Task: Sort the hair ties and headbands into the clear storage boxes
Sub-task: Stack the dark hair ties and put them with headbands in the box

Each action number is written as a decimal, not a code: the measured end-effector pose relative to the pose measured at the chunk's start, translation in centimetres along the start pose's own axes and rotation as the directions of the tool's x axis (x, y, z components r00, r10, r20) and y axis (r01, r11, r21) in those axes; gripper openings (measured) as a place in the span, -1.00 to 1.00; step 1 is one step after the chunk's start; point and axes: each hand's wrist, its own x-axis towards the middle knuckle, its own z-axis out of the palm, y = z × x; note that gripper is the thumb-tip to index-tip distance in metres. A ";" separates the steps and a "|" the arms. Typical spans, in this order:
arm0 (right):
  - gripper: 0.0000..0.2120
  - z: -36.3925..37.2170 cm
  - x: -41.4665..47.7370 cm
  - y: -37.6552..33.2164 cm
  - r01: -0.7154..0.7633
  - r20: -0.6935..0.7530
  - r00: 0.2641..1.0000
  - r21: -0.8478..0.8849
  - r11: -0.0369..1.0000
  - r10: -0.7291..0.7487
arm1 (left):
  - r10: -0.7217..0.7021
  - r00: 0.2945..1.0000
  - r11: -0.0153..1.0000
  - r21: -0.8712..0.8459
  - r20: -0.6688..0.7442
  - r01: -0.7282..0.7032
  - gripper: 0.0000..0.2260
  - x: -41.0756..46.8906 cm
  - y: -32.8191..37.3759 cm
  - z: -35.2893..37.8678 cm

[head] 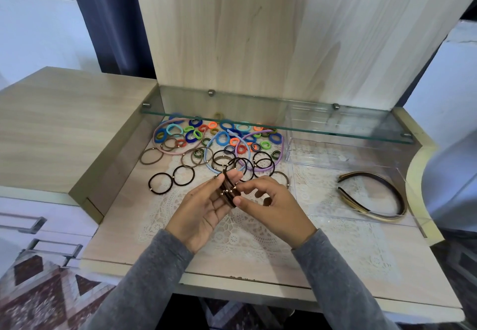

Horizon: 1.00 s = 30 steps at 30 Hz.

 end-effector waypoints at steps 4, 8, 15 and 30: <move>-0.81 0.2 0.1 -0.2 -0.015 0.026 1.000 0.008 1.000 0.014 | 0.003 1.000 1.000 -0.008 0.008 -0.003 -0.61 0.2 0.2 0.5; -0.87 0.2 0.2 -0.3 -0.023 -0.029 0.999 0.036 0.999 0.024 | 0.005 1.000 1.000 -0.001 0.003 -0.005 -0.58 0.3 0.3 0.9; -0.95 -0.2 0.2 -0.3 0.052 -0.079 0.996 0.041 0.998 -0.049 | 0.056 0.998 0.998 0.030 0.002 -0.056 -0.61 0.5 0.2 1.2; -0.91 0.0 0.2 -0.2 0.060 -0.078 0.995 -0.067 0.996 -0.065 | 0.057 0.998 0.998 0.022 0.005 -0.057 -0.68 0.5 -0.6 1.1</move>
